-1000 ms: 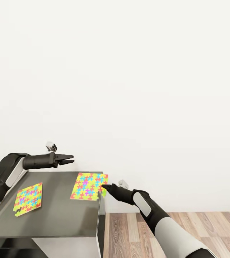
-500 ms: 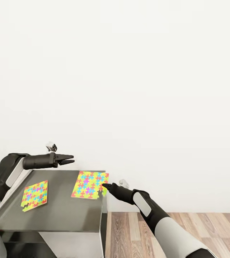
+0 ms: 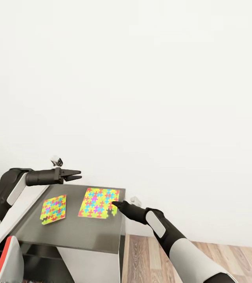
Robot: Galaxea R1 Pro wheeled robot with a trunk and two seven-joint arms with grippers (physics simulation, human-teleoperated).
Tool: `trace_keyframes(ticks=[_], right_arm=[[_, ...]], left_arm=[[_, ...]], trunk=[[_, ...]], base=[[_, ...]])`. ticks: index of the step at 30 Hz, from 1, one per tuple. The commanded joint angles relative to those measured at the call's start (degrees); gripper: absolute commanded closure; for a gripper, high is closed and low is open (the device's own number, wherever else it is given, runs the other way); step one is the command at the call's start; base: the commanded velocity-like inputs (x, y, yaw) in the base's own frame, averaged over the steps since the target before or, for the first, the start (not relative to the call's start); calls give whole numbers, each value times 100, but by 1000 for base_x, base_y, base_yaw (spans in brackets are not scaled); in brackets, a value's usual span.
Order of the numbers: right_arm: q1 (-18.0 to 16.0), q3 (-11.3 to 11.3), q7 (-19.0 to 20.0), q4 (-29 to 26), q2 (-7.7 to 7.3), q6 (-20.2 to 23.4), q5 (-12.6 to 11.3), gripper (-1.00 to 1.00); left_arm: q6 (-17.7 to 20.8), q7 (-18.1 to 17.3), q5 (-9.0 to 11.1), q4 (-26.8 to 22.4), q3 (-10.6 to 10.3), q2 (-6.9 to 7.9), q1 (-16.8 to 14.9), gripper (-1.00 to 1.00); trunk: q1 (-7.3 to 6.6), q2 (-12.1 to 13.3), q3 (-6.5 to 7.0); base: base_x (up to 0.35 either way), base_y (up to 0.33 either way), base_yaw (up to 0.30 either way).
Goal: Put all the toys in the child's room - the three board games (two on the bed and one on the table), the two jigsaw puzzles on the table, and the tennis ball on the table - inside the toy box on the table in the child's room.
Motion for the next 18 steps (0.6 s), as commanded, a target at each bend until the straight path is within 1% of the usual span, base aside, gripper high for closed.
trace_keyframes(ticks=[1,8,18], right_arm=[[-5,6,-1,-1,-2,17,-27,100],[-4,9,-12,-1,2,20,-26,100],[-3,7,-4,-1,-2,14,-26,100]], left_arm=[[49,-13,12,3,-16,2,-7,-100],[49,-11,0,3,-21,-4,-8,-100],[49,-4,-10,3,-27,-7,-7,-100]], trunk=[[-20,32,15],[-173,313,183],[-393,714,368]], base=[[0,0,203],[0,0,184],[0,0,17]])
